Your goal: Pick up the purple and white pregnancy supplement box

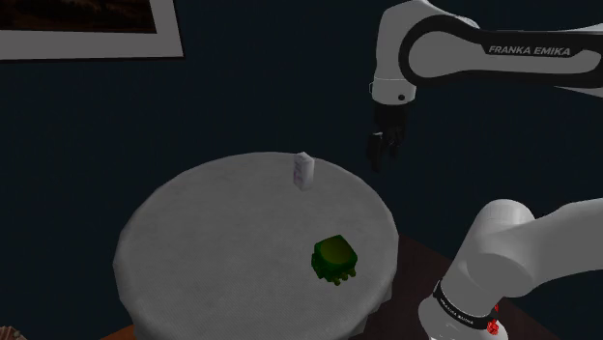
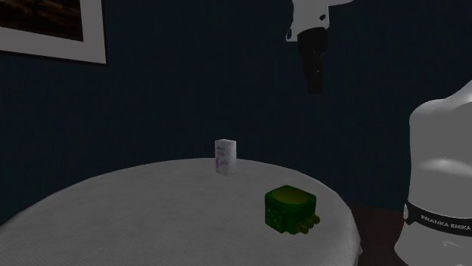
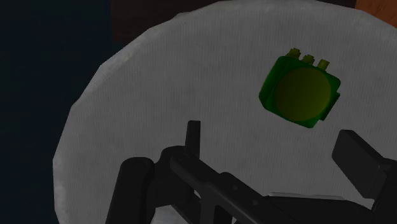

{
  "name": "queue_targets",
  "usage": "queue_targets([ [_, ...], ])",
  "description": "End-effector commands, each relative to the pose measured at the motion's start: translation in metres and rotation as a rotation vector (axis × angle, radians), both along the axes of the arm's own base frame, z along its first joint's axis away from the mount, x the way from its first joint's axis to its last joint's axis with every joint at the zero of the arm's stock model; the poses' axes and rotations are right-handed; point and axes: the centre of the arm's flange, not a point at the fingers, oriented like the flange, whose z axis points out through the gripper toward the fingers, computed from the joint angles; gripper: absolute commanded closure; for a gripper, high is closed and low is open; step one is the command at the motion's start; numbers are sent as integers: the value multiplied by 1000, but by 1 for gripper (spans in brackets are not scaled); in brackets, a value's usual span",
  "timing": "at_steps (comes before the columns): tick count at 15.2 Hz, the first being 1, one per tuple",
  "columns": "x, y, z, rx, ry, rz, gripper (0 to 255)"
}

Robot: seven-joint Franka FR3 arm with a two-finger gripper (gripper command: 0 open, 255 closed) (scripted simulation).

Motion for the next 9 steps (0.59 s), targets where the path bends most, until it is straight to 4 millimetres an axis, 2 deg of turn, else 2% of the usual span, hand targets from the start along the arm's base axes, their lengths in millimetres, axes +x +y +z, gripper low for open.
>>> queue_targets([
  [1,0,0,0,0,0,0,0],
  [9,87,-34,-43,7,-23,-2,0],
])
